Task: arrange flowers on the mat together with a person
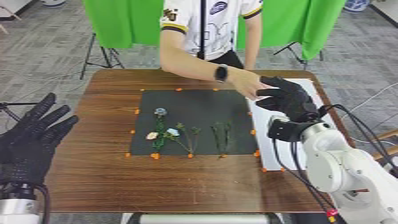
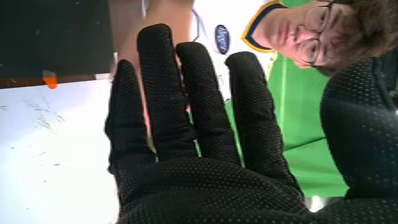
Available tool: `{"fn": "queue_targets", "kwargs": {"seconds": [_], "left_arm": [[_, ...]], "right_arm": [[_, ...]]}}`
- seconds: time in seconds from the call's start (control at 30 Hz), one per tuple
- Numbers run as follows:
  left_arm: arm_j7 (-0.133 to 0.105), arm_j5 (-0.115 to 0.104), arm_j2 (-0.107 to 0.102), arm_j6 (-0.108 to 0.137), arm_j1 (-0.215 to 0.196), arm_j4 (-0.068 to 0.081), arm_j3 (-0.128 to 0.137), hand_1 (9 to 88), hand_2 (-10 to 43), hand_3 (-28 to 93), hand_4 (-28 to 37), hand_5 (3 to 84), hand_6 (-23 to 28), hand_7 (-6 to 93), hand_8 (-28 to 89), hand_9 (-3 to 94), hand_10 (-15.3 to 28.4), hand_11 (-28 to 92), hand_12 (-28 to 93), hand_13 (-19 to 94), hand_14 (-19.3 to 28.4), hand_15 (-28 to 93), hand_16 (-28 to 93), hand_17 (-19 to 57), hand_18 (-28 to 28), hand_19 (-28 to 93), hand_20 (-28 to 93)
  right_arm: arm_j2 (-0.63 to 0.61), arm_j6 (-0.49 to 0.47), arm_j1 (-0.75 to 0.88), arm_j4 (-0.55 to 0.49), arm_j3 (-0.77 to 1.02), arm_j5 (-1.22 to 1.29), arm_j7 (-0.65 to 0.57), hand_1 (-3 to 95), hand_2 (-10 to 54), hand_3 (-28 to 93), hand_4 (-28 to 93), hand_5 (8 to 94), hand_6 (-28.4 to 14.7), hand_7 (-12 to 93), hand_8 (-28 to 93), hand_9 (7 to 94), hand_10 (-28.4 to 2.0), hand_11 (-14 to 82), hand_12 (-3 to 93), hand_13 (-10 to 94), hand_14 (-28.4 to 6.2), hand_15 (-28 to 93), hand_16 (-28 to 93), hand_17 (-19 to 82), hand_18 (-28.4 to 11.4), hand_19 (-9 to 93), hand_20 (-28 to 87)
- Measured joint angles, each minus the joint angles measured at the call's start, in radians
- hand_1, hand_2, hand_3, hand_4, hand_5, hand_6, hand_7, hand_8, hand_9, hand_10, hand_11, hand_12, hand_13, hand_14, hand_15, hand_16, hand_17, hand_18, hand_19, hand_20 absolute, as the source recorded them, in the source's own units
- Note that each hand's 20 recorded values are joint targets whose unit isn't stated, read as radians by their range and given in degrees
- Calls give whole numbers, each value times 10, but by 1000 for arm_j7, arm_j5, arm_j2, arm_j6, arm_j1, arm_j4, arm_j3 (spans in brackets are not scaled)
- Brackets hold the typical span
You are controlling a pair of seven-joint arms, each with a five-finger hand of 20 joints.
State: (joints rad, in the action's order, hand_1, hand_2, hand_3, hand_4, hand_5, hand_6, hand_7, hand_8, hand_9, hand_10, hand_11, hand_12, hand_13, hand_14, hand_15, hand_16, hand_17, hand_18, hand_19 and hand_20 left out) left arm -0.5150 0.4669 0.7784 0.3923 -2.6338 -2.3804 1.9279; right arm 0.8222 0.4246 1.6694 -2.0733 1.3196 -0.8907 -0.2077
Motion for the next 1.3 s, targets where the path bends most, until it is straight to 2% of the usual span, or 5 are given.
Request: {"fn": "queue_targets", "kwargs": {"seconds": [0.3,0.5,1.1,1.3], "left_arm": [[14,13,20,-6,11,-1,-2,203,68,760,-262,325,51,89,-80,307,148,163,123,205,218,423,-48,-91,169,357,161],[18,14,23,-6,10,-2,-2,205,69,759,-262,325,52,89,-80,308,149,165,123,205,219,425,-48,-91,170,357,161],[1,1,7,-2,-2,-5,-4,206,70,758,-261,327,54,91,-80,308,148,166,123,205,219,426,-49,-91,170,358,161],[-13,-11,-7,3,-13,-6,-4,206,70,758,-261,328,54,91,-80,307,149,165,122,205,220,427,-49,-91,169,358,161]], "right_arm": [[0,-4,-3,0,0,-1,-3,250,16,735,-259,534,13,150,-127,565,-167,161,145,498,-173,490,105,131,-227,570,143],[0,-7,-4,1,0,-3,-6,250,16,737,-259,534,12,150,-128,565,-166,161,145,498,-173,491,105,131,-226,569,144],[0,-13,0,1,7,-4,-7,251,15,738,-260,534,14,151,-128,566,-165,161,146,499,-173,490,105,132,-226,570,145],[-1,-10,-3,2,5,-14,-12,256,16,738,-258,534,13,152,-128,569,-167,162,145,501,-173,492,105,132,-227,572,145]]}}
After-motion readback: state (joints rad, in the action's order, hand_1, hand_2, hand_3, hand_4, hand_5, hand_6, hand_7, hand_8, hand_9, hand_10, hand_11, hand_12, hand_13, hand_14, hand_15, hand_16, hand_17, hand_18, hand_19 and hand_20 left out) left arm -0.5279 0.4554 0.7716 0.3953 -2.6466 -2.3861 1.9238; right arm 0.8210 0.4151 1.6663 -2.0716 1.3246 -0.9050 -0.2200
